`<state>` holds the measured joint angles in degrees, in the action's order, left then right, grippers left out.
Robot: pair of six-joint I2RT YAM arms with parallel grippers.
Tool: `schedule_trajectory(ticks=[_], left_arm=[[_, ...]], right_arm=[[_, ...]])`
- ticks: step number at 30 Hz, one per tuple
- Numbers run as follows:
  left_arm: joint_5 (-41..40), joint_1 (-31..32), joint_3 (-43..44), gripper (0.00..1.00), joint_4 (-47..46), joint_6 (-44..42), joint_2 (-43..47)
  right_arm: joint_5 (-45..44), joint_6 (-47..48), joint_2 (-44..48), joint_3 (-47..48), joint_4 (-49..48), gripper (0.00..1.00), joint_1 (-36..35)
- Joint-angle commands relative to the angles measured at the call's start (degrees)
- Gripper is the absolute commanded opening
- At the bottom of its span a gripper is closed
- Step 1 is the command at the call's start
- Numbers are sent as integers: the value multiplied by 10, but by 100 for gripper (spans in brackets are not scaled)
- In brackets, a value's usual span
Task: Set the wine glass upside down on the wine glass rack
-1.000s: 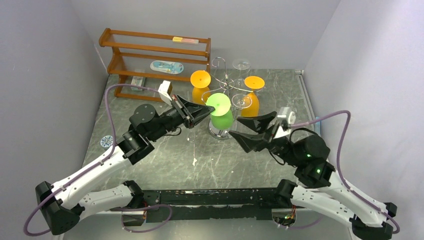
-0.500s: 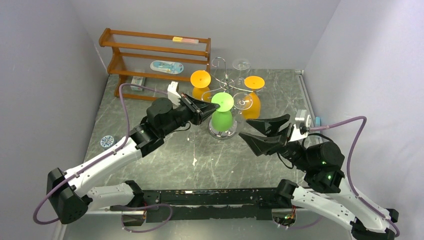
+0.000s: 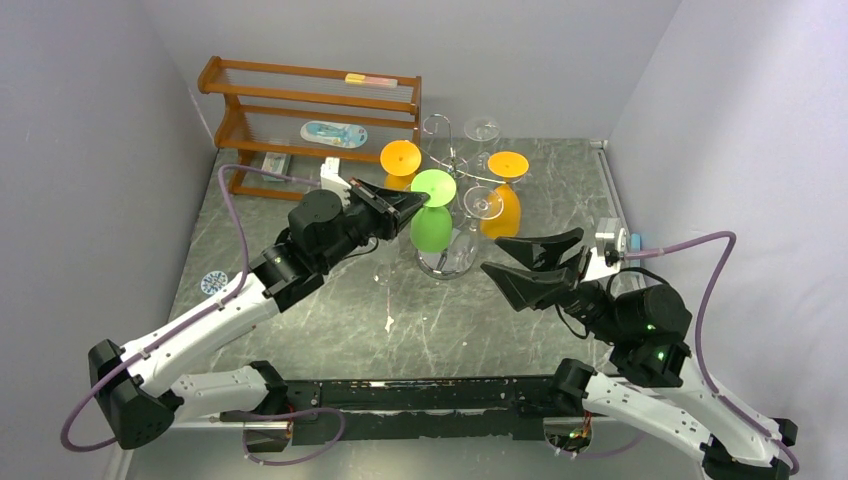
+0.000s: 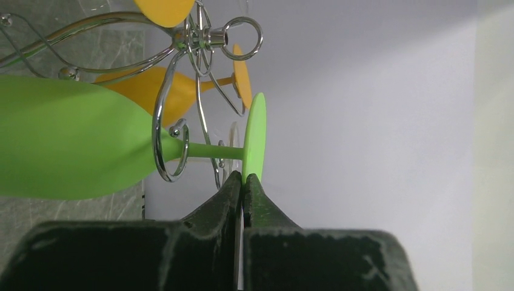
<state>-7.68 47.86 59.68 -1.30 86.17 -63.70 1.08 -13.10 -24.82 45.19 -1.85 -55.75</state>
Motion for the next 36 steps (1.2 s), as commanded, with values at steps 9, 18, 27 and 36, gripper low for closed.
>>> schedule_trajectory(ticks=[9, 18, 27, 36], left_arm=[[-76, 2, 34, 5, 8, 9, -15], [-83, 3, 56, 5, 9, 18, -47], [-117, 3, 32, 5, 8, 28, -21], [-119, 3, 10, 5, 12, 42, 3]], right_arm=[[-34, -8, 17, 3, -5, 58, -3], [-29, -12, 14, 15, 1, 57, -4], [-34, -14, 22, 14, 5, 57, -3], [-41, -18, 24, 10, 4, 57, -4]])
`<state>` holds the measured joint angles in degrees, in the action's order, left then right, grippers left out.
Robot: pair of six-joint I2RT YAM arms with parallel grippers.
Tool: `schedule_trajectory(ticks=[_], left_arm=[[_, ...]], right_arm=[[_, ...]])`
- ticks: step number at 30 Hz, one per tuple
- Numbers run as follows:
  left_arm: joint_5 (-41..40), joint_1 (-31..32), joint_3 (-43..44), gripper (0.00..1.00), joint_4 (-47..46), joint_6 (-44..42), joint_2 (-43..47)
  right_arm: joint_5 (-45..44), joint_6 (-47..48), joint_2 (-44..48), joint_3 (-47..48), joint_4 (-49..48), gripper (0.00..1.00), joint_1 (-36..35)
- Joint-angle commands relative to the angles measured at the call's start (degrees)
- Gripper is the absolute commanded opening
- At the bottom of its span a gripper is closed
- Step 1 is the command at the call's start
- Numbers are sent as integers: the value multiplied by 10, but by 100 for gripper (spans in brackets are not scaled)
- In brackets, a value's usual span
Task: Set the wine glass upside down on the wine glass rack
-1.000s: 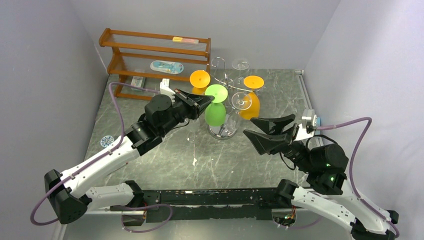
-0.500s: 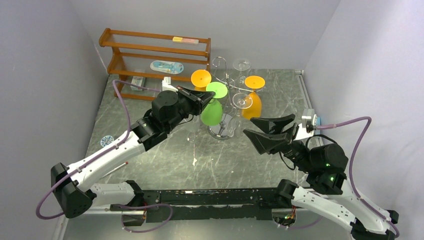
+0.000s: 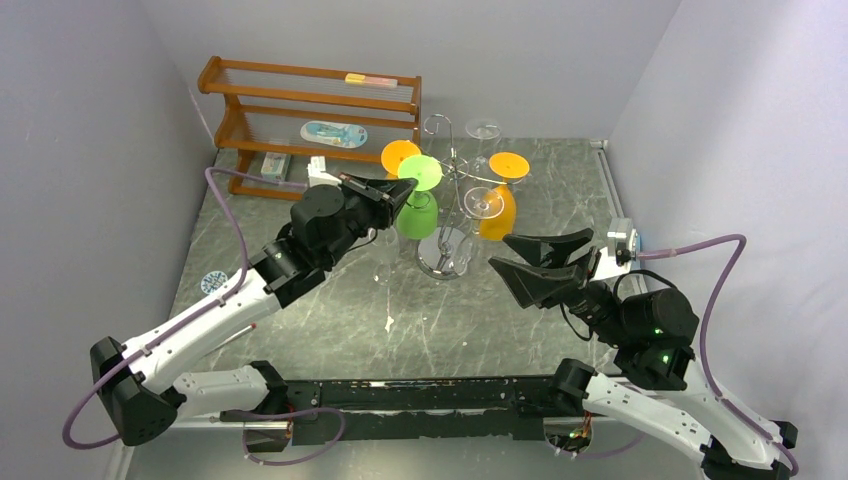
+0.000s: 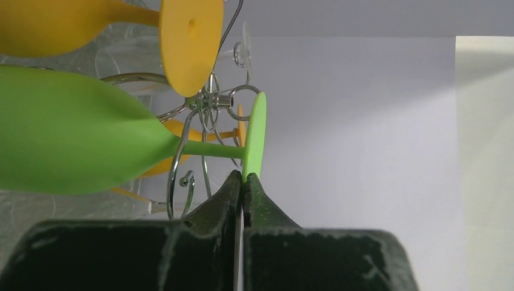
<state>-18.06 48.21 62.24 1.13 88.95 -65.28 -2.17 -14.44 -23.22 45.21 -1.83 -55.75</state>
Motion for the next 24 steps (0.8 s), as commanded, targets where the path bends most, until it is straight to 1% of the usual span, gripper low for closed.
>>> schedule_trajectory(ticks=[1, 5, 17, 24], left_arm=[[-15, -1, -19, 5, -12, 16, 23], [-12, 0, -34, 5, 6, 20, 38], [29, -1, -66, 5, 4, 7, 65], [71, 0, -52, 5, 8, -16, 48]], right_arm=[[-8, -6, 8, 9, 3, 57, -4], [-7, -8, 6, 6, 0, 57, -3], [-13, -12, 2, 2, -1, 57, -3], [-16, -13, 0, -3, -5, 57, -3]])
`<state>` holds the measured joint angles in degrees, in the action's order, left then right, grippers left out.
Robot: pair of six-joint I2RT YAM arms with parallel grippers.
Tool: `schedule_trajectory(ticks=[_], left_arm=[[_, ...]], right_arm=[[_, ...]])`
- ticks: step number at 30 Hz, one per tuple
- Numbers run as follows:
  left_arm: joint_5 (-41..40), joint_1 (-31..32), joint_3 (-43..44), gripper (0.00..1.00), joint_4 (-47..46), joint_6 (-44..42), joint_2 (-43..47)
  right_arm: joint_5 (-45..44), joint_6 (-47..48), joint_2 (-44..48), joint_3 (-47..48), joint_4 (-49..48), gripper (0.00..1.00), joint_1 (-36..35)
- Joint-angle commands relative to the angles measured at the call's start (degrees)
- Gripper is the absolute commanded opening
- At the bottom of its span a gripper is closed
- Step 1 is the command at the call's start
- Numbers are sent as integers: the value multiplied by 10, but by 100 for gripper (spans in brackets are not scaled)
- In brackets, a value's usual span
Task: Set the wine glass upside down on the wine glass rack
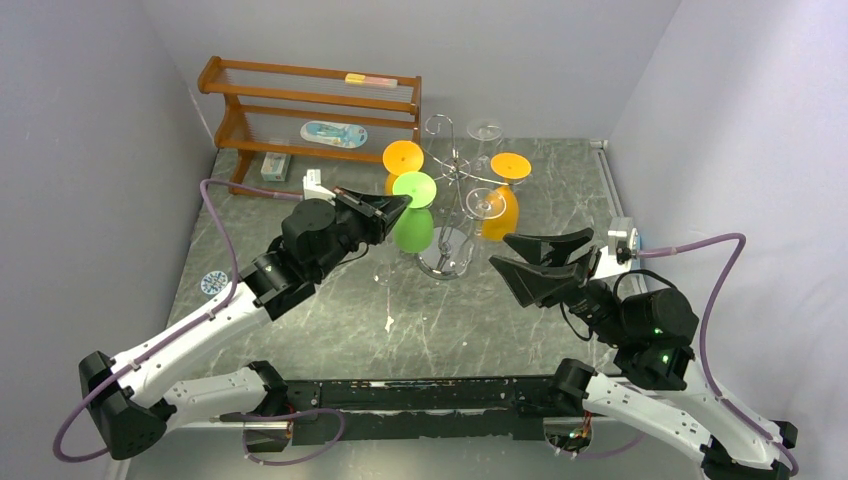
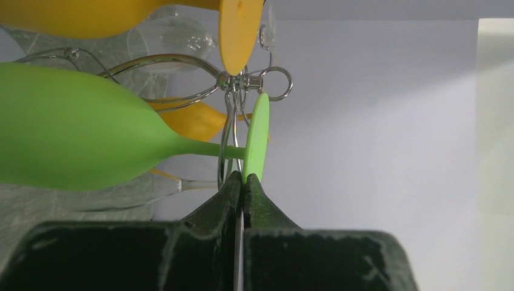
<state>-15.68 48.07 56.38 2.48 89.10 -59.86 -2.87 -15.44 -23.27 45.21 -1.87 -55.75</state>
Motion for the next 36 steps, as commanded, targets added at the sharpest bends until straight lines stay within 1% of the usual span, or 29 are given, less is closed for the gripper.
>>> schedule_trajectory(ticks=[1, 13, 18, 24, 29, 34, 35, 36], left_arm=[[49, 0, 5, 5, -8, -19, -6], [50, 0, -8, 5, 5, -18, 15], [64, 0, -11, 5, 8, -23, 20], [50, 0, -33, 5, 1, -23, 43], [79, 1, -25, 5, -20, -56, 25], [112, 0, -1, 5, -20, -87, -9], [117, 1, 0, 5, -20, -91, -13], [119, 1, 1, 8, -21, -93, -18]], right_arm=[[-10, -3, 1, -3, -4, 57, -4], [-15, -7, 3, -9, -7, 57, -4], [-16, -9, 1, -11, -9, 57, -4], [-16, -10, -2, -12, -11, 57, -3], [-16, -11, -2, -12, -12, 57, -4], [-18, -11, -1, -12, -11, 57, -3], [-18, -10, 0, -12, -10, 57, -3], [-18, -10, 0, -12, -11, 57, -3]])
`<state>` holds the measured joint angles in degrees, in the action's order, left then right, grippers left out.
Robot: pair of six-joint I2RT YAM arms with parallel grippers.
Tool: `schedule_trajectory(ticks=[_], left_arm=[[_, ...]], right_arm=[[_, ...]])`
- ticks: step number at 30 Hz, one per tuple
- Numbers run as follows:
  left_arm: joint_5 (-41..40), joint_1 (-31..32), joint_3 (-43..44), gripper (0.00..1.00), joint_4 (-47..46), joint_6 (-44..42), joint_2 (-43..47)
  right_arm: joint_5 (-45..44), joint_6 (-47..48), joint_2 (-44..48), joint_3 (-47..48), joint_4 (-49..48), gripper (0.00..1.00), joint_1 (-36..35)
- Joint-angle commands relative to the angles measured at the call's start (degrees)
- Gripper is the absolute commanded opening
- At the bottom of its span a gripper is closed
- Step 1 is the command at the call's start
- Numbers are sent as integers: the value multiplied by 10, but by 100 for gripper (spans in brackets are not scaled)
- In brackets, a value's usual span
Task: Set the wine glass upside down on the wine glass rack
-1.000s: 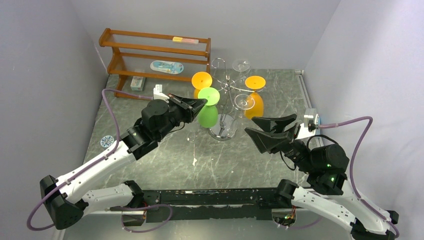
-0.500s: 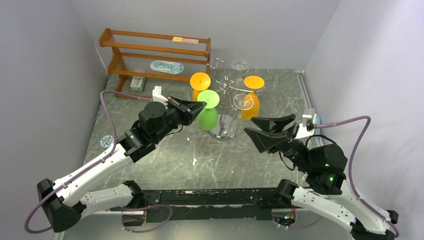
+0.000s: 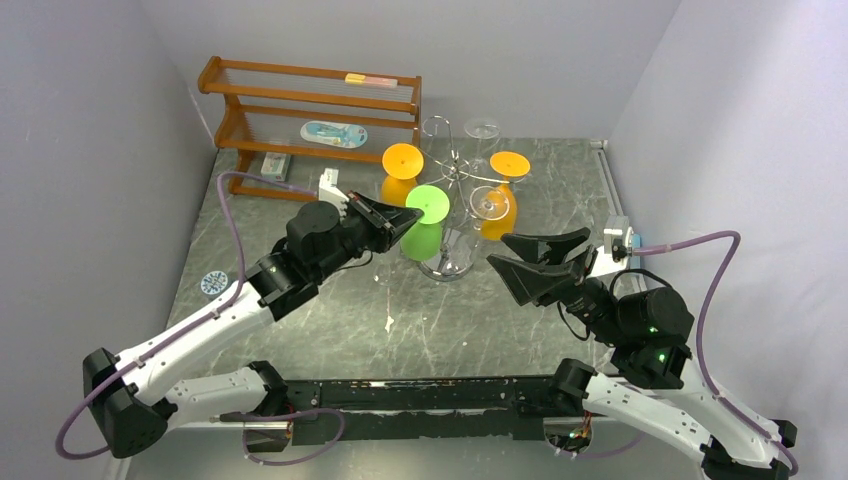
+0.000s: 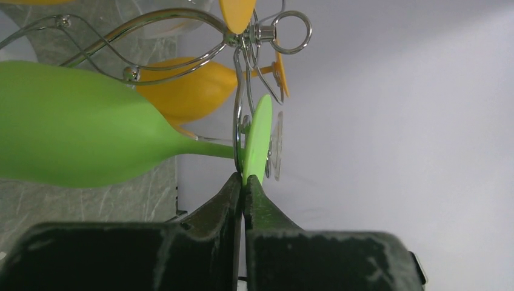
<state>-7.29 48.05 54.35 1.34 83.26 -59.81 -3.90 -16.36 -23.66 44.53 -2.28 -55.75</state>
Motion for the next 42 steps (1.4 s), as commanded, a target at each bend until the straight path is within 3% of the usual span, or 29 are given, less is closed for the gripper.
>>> schedule_trajectory(ticks=[1, 6, 11, 16, 19, 23, 30, 37, 42], left_arm=[[37, 1, 22, 12, -9, -37, -22], [31, 1, 22, 34, -3, -48, -16], [30, 1, 19, 63, 6, -77, 8], [53, 1, 8, 85, 16, -170, 42], [59, 1, 6, 88, 47, -277, 68], [-30, 0, 12, 88, 172, -367, 109], [-187, 1, -15, 79, 256, -394, 152], [-235, -7, 29, 96, 288, -388, 36], [-155, -60, 97, 96, 290, -411, -57]], right_arm=[[-9, 0, 4, -4, -5, 57, -4], [-11, 2, 8, -1, 0, 57, -3], [-11, 2, 9, 1, 3, 57, -3], [-16, -1, 7, 7, 17, 57, -3], [-24, -6, 7, 11, 32, 57, -4], [-33, -16, 10, 12, 42, 57, -4], [-55, -27, 11, 12, 51, 57, -3], [-23, -19, 12, 16, 44, 57, -4], [-11, -17, 11, 24, 48, 57, -3]])
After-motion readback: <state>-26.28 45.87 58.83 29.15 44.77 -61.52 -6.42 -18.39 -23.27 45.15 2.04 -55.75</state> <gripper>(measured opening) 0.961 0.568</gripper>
